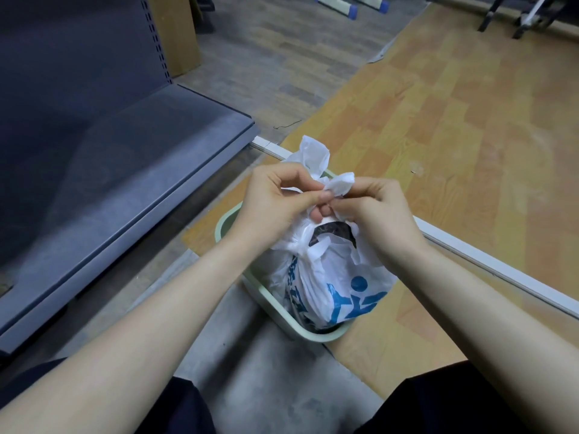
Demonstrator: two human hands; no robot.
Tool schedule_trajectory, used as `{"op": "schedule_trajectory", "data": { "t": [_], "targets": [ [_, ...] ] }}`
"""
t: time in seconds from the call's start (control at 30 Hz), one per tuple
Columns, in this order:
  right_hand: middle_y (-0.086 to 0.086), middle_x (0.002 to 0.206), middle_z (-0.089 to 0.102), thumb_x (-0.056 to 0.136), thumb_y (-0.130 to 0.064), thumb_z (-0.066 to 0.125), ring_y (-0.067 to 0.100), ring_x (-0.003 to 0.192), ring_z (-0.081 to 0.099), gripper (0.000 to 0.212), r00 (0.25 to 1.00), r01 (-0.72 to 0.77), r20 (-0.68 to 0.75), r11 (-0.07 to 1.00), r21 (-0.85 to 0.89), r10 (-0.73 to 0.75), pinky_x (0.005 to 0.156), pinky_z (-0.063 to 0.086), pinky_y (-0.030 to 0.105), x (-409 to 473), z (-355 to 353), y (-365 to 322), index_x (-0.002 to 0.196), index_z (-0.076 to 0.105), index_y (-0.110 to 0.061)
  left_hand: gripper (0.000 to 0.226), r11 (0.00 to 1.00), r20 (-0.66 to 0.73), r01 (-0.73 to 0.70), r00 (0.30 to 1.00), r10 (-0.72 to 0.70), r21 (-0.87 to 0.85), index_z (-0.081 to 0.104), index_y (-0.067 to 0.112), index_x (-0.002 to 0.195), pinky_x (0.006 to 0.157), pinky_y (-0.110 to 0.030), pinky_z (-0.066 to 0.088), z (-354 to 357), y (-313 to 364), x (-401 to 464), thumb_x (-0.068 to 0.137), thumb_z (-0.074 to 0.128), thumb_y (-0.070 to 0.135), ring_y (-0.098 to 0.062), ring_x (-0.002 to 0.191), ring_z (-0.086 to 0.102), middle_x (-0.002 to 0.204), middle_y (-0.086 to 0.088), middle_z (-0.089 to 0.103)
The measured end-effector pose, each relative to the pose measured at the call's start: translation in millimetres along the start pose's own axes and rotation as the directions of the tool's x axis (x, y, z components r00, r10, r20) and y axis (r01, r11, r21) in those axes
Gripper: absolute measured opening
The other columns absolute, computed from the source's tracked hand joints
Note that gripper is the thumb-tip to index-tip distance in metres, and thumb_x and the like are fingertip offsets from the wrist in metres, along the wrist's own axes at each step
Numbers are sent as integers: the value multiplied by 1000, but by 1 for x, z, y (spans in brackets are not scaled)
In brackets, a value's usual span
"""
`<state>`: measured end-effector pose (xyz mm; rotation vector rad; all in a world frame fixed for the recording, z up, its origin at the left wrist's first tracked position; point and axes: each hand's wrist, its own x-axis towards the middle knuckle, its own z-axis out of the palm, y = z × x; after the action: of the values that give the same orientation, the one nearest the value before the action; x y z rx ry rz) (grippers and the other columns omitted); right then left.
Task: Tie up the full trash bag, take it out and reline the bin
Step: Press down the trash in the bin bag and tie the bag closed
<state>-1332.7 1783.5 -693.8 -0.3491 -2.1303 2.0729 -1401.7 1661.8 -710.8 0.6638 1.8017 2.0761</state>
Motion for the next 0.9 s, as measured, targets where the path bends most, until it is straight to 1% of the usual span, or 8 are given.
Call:
{"op": "schedule_trajectory", "data": {
  "t": [0.07, 0.13, 0.23, 0.37, 0.5, 0.63, 0.77, 0.9],
  "targets": [
    [19, 63, 61, 79, -2, 62, 27, 66, 59, 24, 999, -6, 37, 999, 41, 4, 71, 51, 38, -1, -2, -2, 55, 67, -3, 28, 996, 21, -5, 1000, 3, 87, 60, 6, 59, 52, -22, 52, 0, 1, 1, 74, 66, -17, -13, 46, 60, 51, 2, 64],
    [18, 63, 65, 86, -11, 63, 26, 64, 63, 32, 999, 11, -37, 999, 31, -10, 73, 53, 42, -2, -4, 2, 55, 71, -14, 26, 982, 62, -3, 998, -9, 191, 60, 8, 60, 57, -23, 53, 2, 2, 0, 76, 66, -12, -11, 48, 61, 51, 5, 63],
    [11, 67, 73, 83, -19, 68, 30, 68, 70, 16, 979, 51, -195, 996, -68, -63, 76, 58, 49, -3, -5, 11, 69, 76, -20, 21, 957, 78, 5, 997, -28, 289, 64, 17, 68, 69, -28, 56, 3, 3, -3, 74, 75, -1, -14, 63, 67, 65, 2, 68],
    [10, 79, 75, 77, -28, 68, 46, 82, 65, 9, 968, 111, -205, 980, -165, -144, 73, 54, 59, -3, -4, 12, 78, 76, -25, 22, 960, 69, 15, 997, -36, 279, 66, 17, 76, 74, -26, 57, 0, 7, -7, 74, 74, -4, -13, 71, 69, 74, 3, 69],
    [-6, 70, 73, 81, -19, 68, 21, 73, 67, 12, 971, 162, -151, 976, -145, -183, 80, 55, 50, 0, -1, 6, 77, 77, -27, 17, 945, 18, -49, 999, 46, 324, 65, 16, 83, 83, -41, 57, 1, 7, -15, 78, 69, 0, -19, 81, 70, 83, -4, 71],
    [-9, 52, 59, 84, -6, 66, 9, 58, 52, 24, 974, 184, -108, 972, -149, -201, 67, 49, 35, 3, -2, 4, 73, 75, -25, 38, 937, -20, -82, 995, 94, 341, 41, 25, 81, 75, -41, 54, 1, 12, -17, 77, 69, -1, -18, 71, 63, 78, 1, 65],
    [-15, 44, 54, 84, -1, 65, -1, 49, 47, 15, 965, 201, -128, 960, -197, -229, 58, 41, 18, 3, 0, 4, 81, 75, -11, 40, 923, -19, -100, 993, 116, 372, 35, 25, 78, 77, -48, 53, 3, 16, -19, 77, 67, 1, -14, 72, 61, 76, 4, 63],
    [-23, 49, 59, 84, -5, 66, -5, 54, 54, 9, 945, 237, -146, 921, -310, -292, 61, 44, 19, 3, 1, 7, 85, 74, -7, 42, 864, -61, -143, 979, 196, 482, 34, 29, 78, 76, -44, 52, 8, 15, -24, 79, 65, 2, -15, 77, 62, 79, 1, 63]
  ]
}}
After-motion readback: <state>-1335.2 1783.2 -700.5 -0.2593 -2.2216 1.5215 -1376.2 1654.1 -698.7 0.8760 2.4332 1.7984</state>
